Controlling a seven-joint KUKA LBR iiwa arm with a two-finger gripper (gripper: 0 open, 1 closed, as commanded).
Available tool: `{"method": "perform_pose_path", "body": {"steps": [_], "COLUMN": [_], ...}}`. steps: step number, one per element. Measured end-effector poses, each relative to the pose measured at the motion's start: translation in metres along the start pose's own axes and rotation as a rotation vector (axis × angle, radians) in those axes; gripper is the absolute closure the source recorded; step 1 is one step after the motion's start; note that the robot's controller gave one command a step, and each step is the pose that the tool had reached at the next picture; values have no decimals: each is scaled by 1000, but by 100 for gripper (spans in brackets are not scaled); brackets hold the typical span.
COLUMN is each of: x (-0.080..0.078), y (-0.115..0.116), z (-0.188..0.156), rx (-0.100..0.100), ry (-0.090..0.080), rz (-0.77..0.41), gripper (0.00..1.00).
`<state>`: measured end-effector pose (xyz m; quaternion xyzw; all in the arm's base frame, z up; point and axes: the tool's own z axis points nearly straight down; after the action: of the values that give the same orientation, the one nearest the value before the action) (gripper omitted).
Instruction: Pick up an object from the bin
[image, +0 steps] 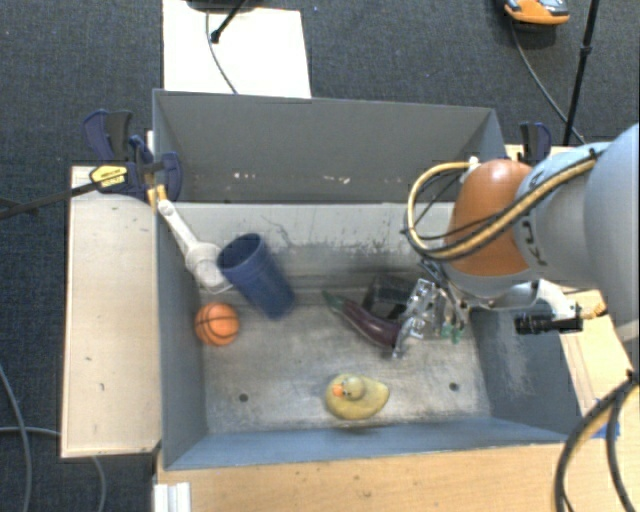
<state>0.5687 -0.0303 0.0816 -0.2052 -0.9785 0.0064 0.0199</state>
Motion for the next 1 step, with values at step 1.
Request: {"method": "perform_pose_path", "body": {"steps": [1], "x": [9], "y": [-8], "z": [-25], "rx": [-15], "ry": [-14], "rz": [25], "gripper": [100]}}
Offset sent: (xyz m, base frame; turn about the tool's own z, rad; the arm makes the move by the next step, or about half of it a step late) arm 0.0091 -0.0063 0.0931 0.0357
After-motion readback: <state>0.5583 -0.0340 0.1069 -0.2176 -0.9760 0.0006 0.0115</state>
